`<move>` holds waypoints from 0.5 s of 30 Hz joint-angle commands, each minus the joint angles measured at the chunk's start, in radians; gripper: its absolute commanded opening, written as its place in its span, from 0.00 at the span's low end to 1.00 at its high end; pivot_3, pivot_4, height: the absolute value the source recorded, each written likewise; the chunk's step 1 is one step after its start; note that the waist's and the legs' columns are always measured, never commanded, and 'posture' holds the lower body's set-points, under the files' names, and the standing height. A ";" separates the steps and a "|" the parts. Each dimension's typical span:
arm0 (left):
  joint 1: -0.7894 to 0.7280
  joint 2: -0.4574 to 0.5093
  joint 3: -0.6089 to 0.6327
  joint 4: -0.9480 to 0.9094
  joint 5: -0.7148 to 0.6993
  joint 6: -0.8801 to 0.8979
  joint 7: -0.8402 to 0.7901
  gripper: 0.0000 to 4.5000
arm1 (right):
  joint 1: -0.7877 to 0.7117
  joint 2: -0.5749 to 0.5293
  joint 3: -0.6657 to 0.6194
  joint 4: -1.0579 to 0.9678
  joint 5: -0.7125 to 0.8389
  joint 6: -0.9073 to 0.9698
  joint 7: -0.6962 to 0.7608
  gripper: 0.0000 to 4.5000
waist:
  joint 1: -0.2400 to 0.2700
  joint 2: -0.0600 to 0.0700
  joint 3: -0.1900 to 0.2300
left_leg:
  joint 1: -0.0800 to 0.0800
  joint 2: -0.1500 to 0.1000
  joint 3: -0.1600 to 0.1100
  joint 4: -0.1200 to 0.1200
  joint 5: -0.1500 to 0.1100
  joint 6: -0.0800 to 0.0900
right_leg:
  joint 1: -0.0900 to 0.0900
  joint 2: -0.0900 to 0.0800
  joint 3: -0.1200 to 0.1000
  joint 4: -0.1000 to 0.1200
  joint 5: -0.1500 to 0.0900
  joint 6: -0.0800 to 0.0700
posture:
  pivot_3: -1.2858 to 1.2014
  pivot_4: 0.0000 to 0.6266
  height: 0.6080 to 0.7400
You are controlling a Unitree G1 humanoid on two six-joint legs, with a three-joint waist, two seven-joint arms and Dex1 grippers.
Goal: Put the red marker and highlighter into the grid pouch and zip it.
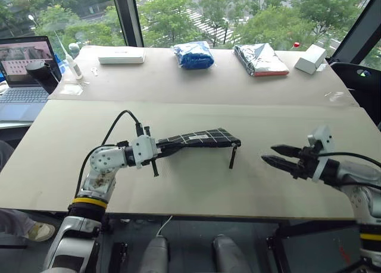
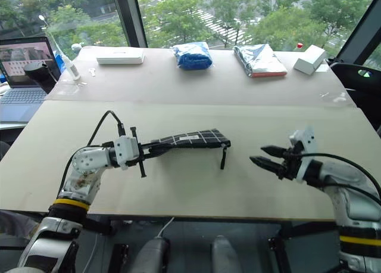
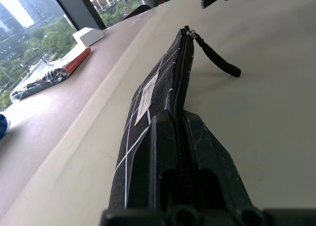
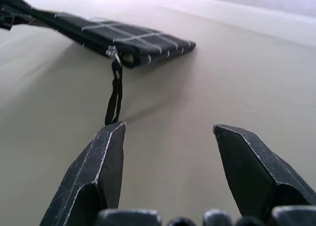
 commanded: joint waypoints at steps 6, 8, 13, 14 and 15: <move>-0.127 -0.085 -0.018 0.195 -0.031 -0.143 -0.075 0.40 | 0.020 0.010 -0.073 -0.065 0.036 -0.027 -0.053 0.71 | -0.004 0.000 0.000 | 0.000 0.000 0.000 0.000 0.000 0.000 | 0.000 0.000 0.000 0.000 0.000 0.000 | 0.52 0.24 1.00; -0.135 -0.099 -0.013 0.201 -0.019 -0.149 -0.047 0.54 | 0.019 0.011 -0.068 -0.066 0.032 -0.027 -0.061 0.71 | -0.001 0.000 0.000 | 0.000 0.000 0.000 0.000 0.000 0.000 | 0.000 0.000 0.000 0.000 0.000 0.000 | 0.52 0.24 1.00; -0.076 -0.085 0.001 0.116 -0.056 -0.067 -0.037 0.80 | 0.025 0.012 -0.060 -0.064 0.021 -0.032 -0.073 0.71 | -0.006 0.000 0.000 | 0.000 0.000 0.000 0.000 0.000 0.000 | 0.000 0.000 0.000 0.000 0.000 0.001 | 0.52 0.24 1.00; -0.064 -0.084 0.014 0.086 -0.079 -0.027 -0.026 0.80 | 0.024 0.011 -0.061 -0.062 0.021 -0.032 -0.074 0.71 | -0.007 0.000 0.000 | 0.000 0.000 0.000 0.000 0.000 0.000 | 0.000 0.000 0.000 0.000 0.000 0.001 | 0.52 0.24 1.00; -0.050 -0.079 0.025 0.053 -0.096 0.018 -0.010 0.80 | 0.024 0.009 -0.061 -0.059 0.021 -0.034 -0.074 0.71 | -0.007 0.000 0.000 | 0.000 0.000 0.000 0.000 0.000 0.000 | 0.000 0.000 0.000 0.000 0.000 0.001 | 0.52 0.24 1.00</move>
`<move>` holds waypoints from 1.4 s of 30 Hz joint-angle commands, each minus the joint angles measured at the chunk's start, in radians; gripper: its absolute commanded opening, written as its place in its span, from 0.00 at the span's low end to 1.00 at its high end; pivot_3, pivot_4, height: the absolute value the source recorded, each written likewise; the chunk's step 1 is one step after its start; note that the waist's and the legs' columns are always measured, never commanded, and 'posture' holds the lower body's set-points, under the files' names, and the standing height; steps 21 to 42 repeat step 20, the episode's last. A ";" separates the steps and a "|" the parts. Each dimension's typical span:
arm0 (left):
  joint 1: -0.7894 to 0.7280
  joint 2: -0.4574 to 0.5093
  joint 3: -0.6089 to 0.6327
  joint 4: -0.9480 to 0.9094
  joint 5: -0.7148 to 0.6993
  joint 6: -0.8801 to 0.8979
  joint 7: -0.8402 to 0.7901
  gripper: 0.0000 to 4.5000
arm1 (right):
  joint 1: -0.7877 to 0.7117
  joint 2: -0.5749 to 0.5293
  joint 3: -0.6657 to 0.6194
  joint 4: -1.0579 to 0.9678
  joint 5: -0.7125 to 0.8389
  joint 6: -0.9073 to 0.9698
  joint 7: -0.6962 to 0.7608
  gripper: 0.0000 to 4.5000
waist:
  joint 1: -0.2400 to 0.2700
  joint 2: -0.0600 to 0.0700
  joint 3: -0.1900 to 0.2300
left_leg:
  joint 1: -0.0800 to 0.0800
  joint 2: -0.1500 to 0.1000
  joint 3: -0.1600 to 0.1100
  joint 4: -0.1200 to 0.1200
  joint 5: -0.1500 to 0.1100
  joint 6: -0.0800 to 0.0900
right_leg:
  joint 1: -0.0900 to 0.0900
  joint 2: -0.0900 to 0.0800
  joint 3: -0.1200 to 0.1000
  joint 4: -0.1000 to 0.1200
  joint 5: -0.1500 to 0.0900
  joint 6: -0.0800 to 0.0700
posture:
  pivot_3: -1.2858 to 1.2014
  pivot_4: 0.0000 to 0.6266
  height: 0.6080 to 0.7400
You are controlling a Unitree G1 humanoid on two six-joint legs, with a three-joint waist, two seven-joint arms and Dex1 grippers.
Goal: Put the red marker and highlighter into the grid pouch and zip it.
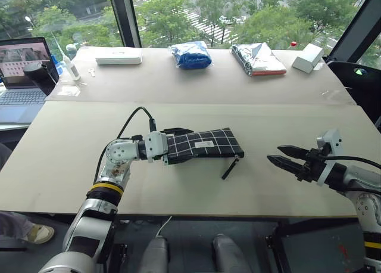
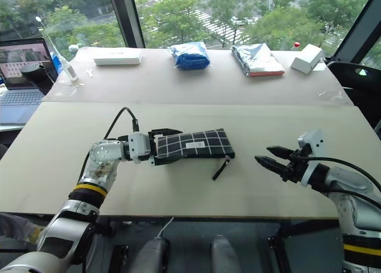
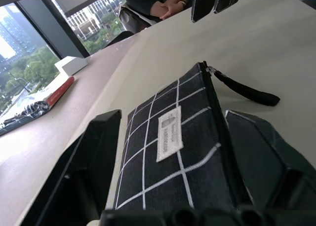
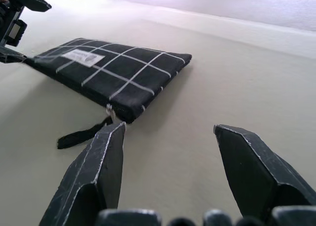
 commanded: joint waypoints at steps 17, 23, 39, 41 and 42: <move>0.528 0.248 0.460 -0.781 -0.385 1.032 0.498 0.80 | -0.116 -0.015 0.030 0.207 -0.043 -0.120 0.028 0.71 | -0.001 0.001 0.001 | 0.001 0.001 0.001 0.000 0.000 0.000 | 0.001 0.000 -0.001 0.000 -0.001 0.000 | 0.52 0.24 1.00; 0.549 0.236 0.482 -0.788 -0.392 1.045 0.516 0.80 | -0.146 -0.002 0.053 0.242 -0.054 -0.136 0.029 0.71 | 0.004 0.001 0.001 | 0.001 0.002 0.001 0.000 0.000 0.000 | 0.001 0.000 -0.001 0.000 -0.001 0.000 | 0.52 0.24 1.00; 0.549 0.236 0.482 -0.788 -0.392 1.045 0.516 0.80 | -0.146 -0.002 0.053 0.242 -0.054 -0.136 0.029 0.71 | 0.004 0.001 0.001 | 0.001 0.002 0.001 0.000 0.000 0.000 | 0.001 0.000 -0.001 0.000 -0.001 0.000 | 0.52 0.24 1.00; 0.549 0.236 0.482 -0.788 -0.392 1.045 0.516 0.80 | -0.146 -0.002 0.053 0.242 -0.054 -0.136 0.029 0.71 | 0.004 0.001 0.001 | 0.001 0.002 0.001 0.000 0.000 0.000 | 0.001 0.000 -0.001 0.000 -0.001 0.000 | 0.52 0.24 1.00; 0.549 0.236 0.482 -0.788 -0.392 1.045 0.516 0.80 | -0.146 -0.002 0.053 0.242 -0.054 -0.136 0.029 0.71 | 0.004 0.001 0.001 | 0.001 0.002 0.001 0.000 0.000 0.000 | 0.001 0.000 -0.001 0.000 -0.001 0.000 | 0.52 0.24 1.00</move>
